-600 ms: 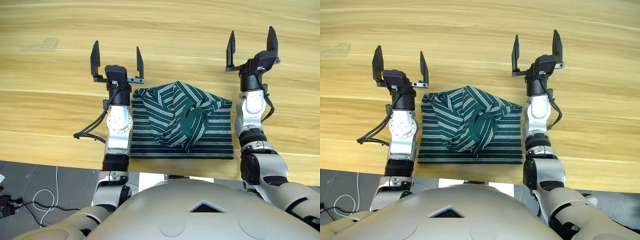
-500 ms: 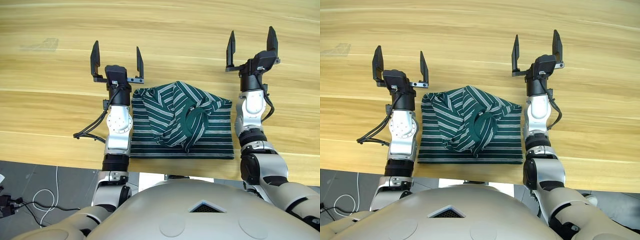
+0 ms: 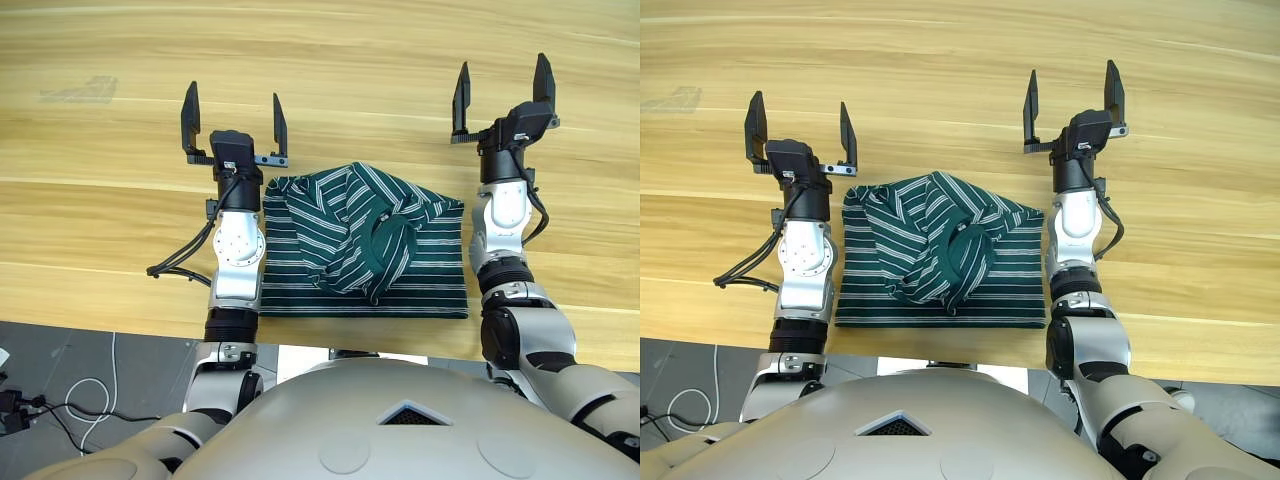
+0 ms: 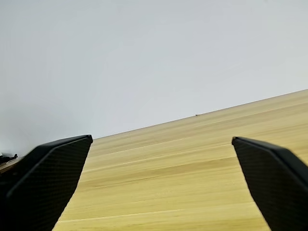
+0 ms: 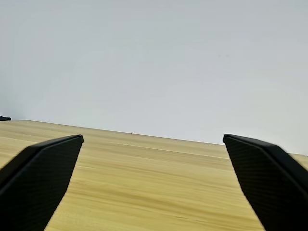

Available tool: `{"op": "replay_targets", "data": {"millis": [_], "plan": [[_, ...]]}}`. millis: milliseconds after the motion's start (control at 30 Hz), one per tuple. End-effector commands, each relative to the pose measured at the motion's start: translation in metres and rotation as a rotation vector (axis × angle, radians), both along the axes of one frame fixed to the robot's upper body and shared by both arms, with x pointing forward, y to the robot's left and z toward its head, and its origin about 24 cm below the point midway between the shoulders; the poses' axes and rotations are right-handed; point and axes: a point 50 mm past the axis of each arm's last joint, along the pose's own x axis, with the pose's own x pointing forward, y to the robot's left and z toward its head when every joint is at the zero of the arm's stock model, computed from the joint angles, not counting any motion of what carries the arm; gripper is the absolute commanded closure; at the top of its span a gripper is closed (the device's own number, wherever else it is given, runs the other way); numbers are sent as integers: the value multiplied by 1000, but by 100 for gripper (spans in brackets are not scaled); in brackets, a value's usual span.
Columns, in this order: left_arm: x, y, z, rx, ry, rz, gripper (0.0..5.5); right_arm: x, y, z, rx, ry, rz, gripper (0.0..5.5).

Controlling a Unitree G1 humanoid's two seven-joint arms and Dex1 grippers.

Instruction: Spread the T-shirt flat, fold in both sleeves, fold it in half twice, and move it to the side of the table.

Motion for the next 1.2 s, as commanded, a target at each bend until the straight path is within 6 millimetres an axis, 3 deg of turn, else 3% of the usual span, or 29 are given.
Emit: {"op": "replay_targets", "data": {"millis": [33,867,933,1067,1200], "plan": [[2,-1,2,17,-10,-9,13,4,2,4,6,-8,-2,10],[-5,-6,3,-5,-8,-40,13,4,4,4,5,-13,7,10],[-15,-14,10,-20,-13,-69,13,5,7,4,8,-11,15,10],[-53,-39,19,23,54,-229,13,6,12,5,12,-13,24,10],[-98,-60,2,113,248,-436,13,6,14,5,19,-14,20,10]]}}
